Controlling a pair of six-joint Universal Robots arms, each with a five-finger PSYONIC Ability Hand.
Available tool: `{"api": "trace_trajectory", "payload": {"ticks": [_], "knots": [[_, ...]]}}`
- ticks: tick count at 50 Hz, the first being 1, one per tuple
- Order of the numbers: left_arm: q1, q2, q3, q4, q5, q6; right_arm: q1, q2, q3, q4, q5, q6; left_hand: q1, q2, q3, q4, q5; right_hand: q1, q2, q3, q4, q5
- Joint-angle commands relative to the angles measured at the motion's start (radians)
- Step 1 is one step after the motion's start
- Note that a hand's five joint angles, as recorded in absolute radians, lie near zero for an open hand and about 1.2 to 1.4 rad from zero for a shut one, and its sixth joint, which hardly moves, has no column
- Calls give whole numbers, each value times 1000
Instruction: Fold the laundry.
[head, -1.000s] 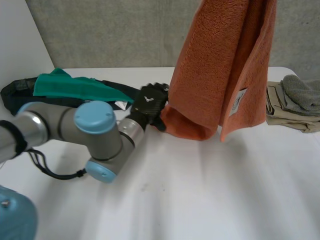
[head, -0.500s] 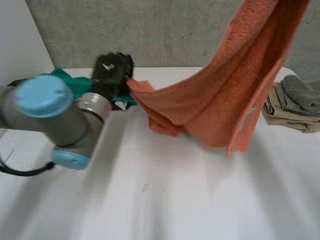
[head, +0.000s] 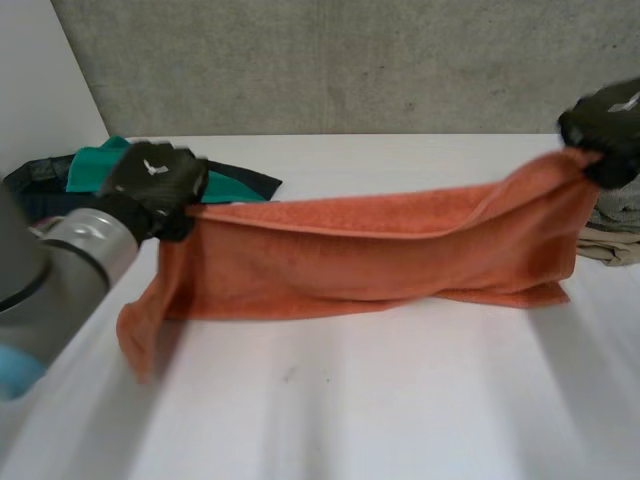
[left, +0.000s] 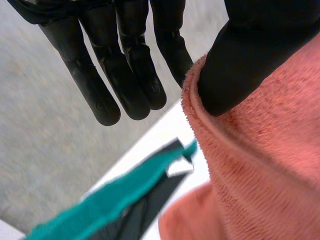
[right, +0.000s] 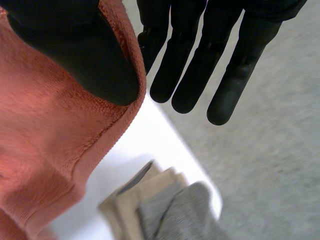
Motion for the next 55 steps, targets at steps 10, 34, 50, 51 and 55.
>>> {"api": "trace_trajectory", "payload": {"ticks": [10,34,50,51,55], "knots": [[-23,-460,746,298,-98,82,177,334,-380,-586,286,75,225,198,203,195,264,287,218,202,195,196],[-30,2,0,448,-67,82,164,85,156,-688,134,193,225,198,203,195,264,287,218,202,195,196],[-19,-256,-188,415,-52,77,65,194,324,-600,54,155,-375,-402,-397,-405,-336,287,218,202,195,196],[-17,-245,-194,415,-52,77,58,194,319,-600,54,153,-562,-589,-585,-592,-523,287,218,202,195,196],[6,-161,-205,396,-55,67,24,196,311,-603,51,152,-825,-852,-847,-855,-786,287,218,202,195,196]]}}
